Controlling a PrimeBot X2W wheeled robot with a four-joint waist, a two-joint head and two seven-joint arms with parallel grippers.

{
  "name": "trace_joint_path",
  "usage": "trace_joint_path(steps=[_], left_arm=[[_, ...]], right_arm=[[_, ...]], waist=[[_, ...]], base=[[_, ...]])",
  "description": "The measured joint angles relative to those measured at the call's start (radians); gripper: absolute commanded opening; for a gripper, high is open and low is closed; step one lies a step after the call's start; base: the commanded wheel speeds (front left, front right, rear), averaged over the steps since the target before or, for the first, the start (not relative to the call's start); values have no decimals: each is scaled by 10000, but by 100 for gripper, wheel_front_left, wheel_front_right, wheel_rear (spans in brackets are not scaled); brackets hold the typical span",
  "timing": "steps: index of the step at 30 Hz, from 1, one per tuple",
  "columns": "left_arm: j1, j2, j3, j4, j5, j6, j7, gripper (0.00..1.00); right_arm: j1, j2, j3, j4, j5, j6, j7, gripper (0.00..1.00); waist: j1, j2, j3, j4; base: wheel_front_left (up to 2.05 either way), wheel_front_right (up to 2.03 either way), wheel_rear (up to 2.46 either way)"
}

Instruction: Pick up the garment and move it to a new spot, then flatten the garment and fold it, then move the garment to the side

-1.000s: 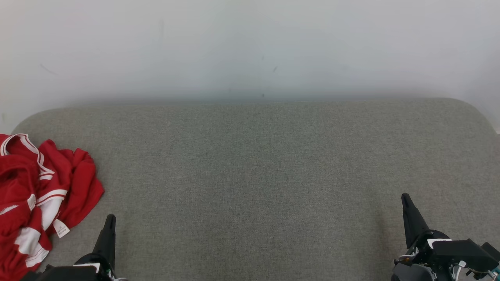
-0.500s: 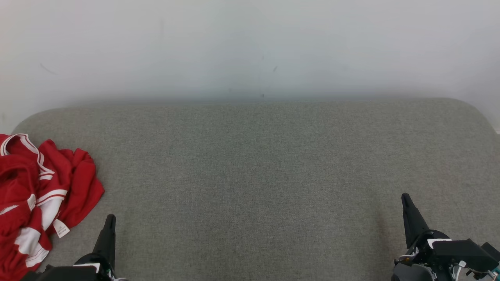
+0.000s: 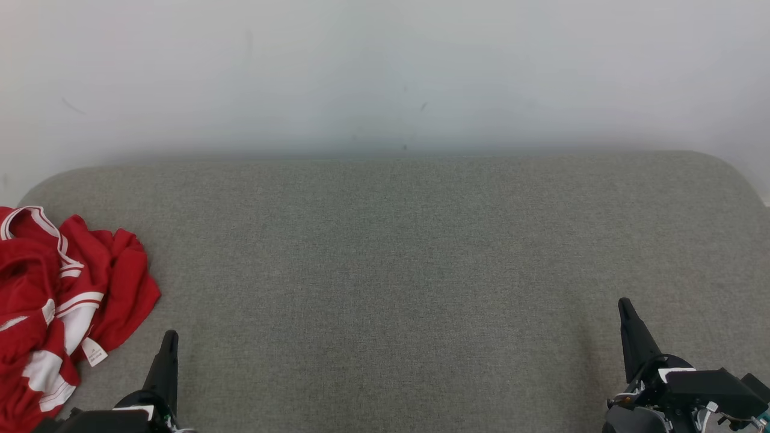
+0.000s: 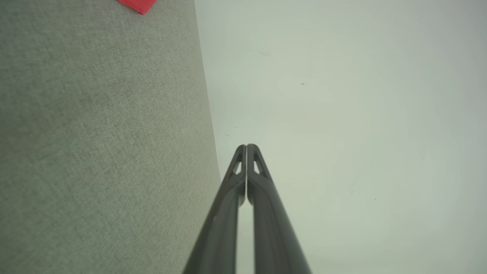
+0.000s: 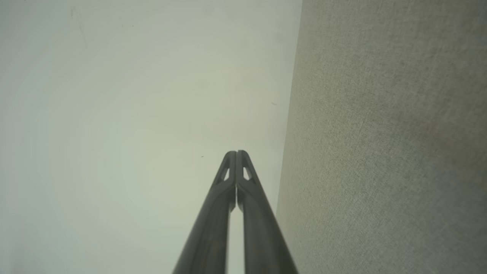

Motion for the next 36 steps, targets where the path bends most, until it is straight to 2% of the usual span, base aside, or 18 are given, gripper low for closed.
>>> trace_joint_path(steps=[23,24,30,36], left_arm=[[-1,-8,6,0,2,0,29,0],[12,-10,4,19,0,0,29,100],[416,-134,-19,506,0,40,25,100],[500,-144,-161,487,29,54,-282,100]], right_arm=[[-1,4,-6,0,-8,0,2,0],[12,10,-2,40,-4,0,-2,100],[426,77,48,543,4,0,-13,100],[557,81,253,464,4,0,-251,100]], waist=[[0,1,0,0],[1,0,0,0],[0,0,-2,-2],[0,0,-47,-13]], base=[[0,0,0],[0,0,0],[0,0,0],[0,0,0]])
